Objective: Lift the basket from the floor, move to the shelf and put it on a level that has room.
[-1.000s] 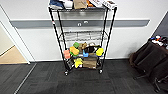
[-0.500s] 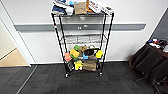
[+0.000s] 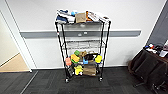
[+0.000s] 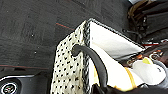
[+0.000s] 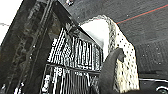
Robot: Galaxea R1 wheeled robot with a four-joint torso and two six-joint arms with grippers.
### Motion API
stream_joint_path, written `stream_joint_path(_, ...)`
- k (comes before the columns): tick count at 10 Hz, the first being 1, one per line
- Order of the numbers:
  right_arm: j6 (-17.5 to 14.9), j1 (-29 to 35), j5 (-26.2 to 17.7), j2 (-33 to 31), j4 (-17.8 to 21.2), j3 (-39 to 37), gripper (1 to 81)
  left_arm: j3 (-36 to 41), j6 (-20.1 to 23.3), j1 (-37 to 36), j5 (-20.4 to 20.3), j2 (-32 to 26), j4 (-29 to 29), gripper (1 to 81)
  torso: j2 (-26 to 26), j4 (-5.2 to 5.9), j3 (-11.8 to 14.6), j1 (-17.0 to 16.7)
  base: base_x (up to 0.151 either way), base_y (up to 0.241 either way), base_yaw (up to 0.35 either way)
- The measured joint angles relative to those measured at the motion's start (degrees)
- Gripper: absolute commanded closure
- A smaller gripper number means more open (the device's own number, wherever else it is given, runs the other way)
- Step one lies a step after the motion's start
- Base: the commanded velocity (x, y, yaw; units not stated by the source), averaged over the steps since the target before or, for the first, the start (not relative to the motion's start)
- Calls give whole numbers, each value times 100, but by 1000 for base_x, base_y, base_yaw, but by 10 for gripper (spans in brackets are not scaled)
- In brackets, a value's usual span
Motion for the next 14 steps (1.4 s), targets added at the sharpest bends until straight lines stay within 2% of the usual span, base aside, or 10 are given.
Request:
stream_joint_path(2, 2, -52, -12, 0, -1, 0, 811, 0, 0, 0, 2, 2, 13, 811, 354, 0, 324, -238, 0, 0, 0)
stream_joint_path(6, 2, -118, -30, 0, -1, 0, 811, 0, 0, 46, 24, 48, 71, 811, 418, 0, 409, -310, 0, 0, 0)
stream_joint_path(9, 2, -118, -56, -2, -1, 0, 811, 0, -2, 85, 50, 45, 72, 811, 411, 0, 708, -315, 0, 0, 0)
stream_joint_path(14, 2, -216, -55, -2, -1, 0, 811, 0, -17, 187, 88, 11, 308, 811, 409, 0, 756, -319, 0, 0, 0)
